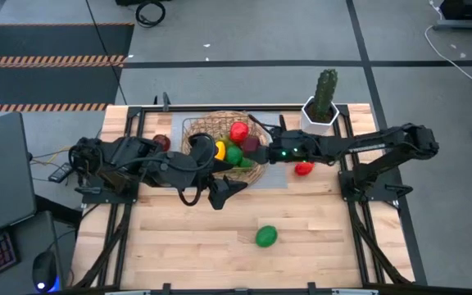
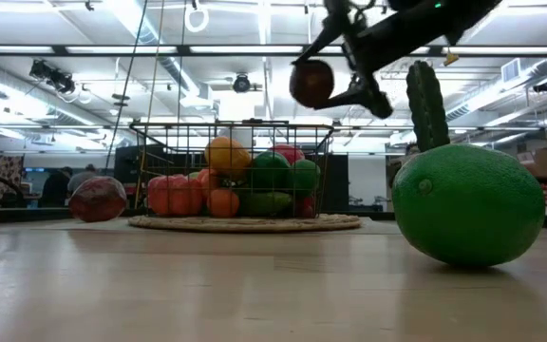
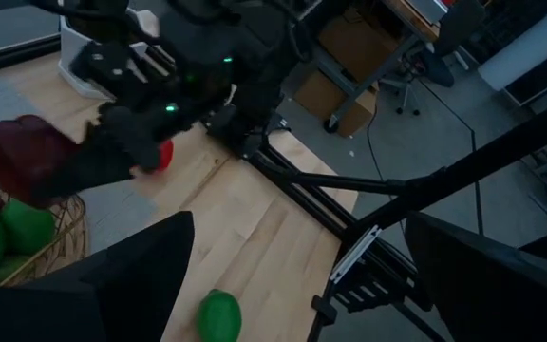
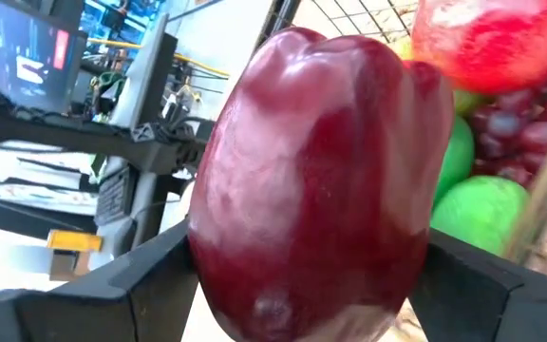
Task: Build produce basket
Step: Put the bell pepper into the gold wire basket, then put the red mango into the gold wire basket
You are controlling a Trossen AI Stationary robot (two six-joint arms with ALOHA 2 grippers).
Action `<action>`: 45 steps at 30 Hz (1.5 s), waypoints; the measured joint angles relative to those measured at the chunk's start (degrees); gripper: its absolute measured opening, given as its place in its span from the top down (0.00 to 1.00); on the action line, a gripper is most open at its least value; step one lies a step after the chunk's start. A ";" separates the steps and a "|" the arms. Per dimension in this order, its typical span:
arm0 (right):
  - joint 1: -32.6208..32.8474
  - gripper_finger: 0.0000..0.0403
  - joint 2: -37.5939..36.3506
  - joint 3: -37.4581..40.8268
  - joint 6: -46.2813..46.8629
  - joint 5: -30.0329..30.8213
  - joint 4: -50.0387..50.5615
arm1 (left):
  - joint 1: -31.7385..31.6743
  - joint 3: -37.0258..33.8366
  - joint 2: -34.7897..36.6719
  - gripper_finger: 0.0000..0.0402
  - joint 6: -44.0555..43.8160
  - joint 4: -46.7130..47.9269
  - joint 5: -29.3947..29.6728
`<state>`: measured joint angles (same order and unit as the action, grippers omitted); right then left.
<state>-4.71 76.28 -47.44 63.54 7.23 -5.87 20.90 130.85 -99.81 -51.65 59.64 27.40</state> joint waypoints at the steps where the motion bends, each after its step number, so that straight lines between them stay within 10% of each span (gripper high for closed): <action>1: -0.60 0.20 0.98 -0.66 0.36 -0.64 0.04 | -0.01 0.00 0.00 0.03 -0.01 0.00 0.00; 15: -4.69 0.10 11.63 -12.59 -10.00 -13.51 0.30 | -0.01 0.00 0.00 0.03 0.39 0.01 -1.54; 31: -12.18 0.01 7.57 -12.59 -10.99 -22.40 7.82 | 1.25 0.00 0.00 0.03 -0.49 0.15 -1.73; 38: -13.60 0.02 0.80 -12.64 -19.62 -27.84 27.52 | 1.01 0.00 0.00 0.03 -0.22 0.16 -1.70; 45: -14.23 0.02 -6.45 -12.64 -16.77 -18.10 50.13 | 1.03 0.00 0.00 0.03 -0.18 0.17 -1.68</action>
<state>-18.94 69.83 -60.07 46.77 -10.88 44.26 21.93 130.85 -99.81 -51.83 59.81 25.71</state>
